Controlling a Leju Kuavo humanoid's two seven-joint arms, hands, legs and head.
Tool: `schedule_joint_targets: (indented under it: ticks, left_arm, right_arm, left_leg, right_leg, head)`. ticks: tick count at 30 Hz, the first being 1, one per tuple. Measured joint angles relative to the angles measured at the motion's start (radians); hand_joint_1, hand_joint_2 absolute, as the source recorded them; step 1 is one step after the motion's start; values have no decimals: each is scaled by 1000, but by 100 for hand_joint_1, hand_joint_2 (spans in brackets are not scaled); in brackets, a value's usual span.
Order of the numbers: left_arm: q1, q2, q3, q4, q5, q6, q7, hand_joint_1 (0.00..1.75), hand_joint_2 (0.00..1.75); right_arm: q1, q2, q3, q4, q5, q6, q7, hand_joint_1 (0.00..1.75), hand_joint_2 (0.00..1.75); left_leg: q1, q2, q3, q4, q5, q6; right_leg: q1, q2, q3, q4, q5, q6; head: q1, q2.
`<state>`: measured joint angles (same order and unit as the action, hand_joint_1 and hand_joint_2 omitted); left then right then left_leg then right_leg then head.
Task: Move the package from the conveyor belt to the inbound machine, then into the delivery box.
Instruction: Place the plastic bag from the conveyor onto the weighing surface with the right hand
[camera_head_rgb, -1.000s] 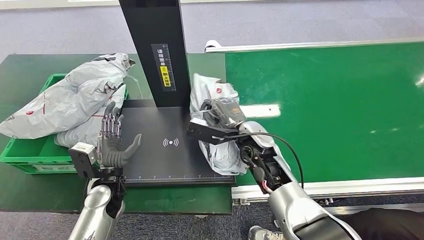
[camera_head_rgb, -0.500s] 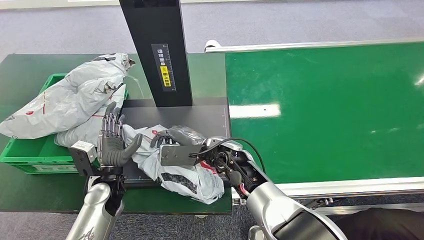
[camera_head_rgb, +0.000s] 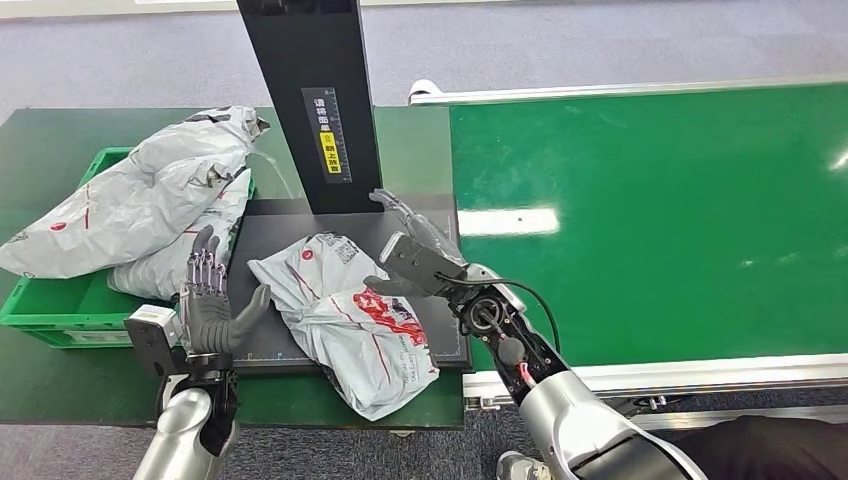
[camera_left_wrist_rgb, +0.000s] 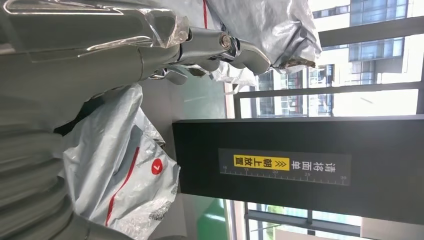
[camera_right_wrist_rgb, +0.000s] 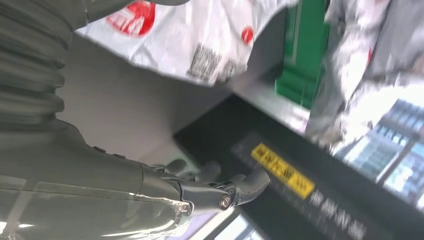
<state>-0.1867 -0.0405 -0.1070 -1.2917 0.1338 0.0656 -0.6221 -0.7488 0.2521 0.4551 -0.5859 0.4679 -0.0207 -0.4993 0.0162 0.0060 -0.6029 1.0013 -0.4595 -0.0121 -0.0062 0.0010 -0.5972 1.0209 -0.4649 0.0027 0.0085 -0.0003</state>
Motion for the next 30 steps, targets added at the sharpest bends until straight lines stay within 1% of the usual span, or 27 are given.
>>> schedule_joint_targets:
  ticks: [6,12,15,18,20,23,27,30]
  left_arm:
    - [12,0,9,-25,-8,-6,11,0,175]
    - [12,6,2,-30,-40,-116,55,0,175]
    - [13,22,-30,-31,-173,-153,75,0,175]
    - [18,38,-86,-30,-390,-135,90,0,175]
    - [22,44,-126,-25,-496,-120,105,0,175]
    - [24,49,-170,-13,-566,-106,118,0,175]
    - [24,54,-198,0,-585,-102,125,0,175]
    - [18,60,-220,15,-658,-104,149,0,175]
  right_arm:
    - [30,-19,-46,-92,-84,-23,-3,0,175]
    - [55,-27,-91,-188,-203,-26,-40,0,175]
    - [71,-31,-108,-233,-268,-7,-37,0,175]
    - [86,-37,-117,-263,-337,16,-15,0,175]
    - [93,-42,-127,-270,-385,40,1,0,175]
    - [101,-51,-140,-271,-430,72,10,0,175]
    - [107,-60,-149,-271,-440,81,11,0,175]
    - [109,-66,-150,-272,-441,89,11,0,175]
  left_leg:
    - [0,0,0,0,0,0]
    - [0,0,0,0,0,0]
    - [0,0,0,0,0,0]
    - [0,0,0,0,0,0]
    - [0,0,0,0,0,0]
    - [0,0,0,0,0,0]
    - [0,0,0,0,0,0]
    - [0,0,0,0,0,0]
  right_leg:
    - [0,0,0,0,0,0]
    - [0,0,0,0,0,0]
    - [0,0,0,0,0,0]
    - [0,0,0,0,0,0]
    - [0,0,0,0,0,0]
    - [0,0,0,0,0,0]
    - [0,0,0,0,0,0]
    - [0,0,0,0,0,0]
  head:
    - [0,0]
    - [0,0]
    - [0,0]
    - [0,0]
    - [0,0]
    - [0,0]
    - [0,0]
    - [0,0]
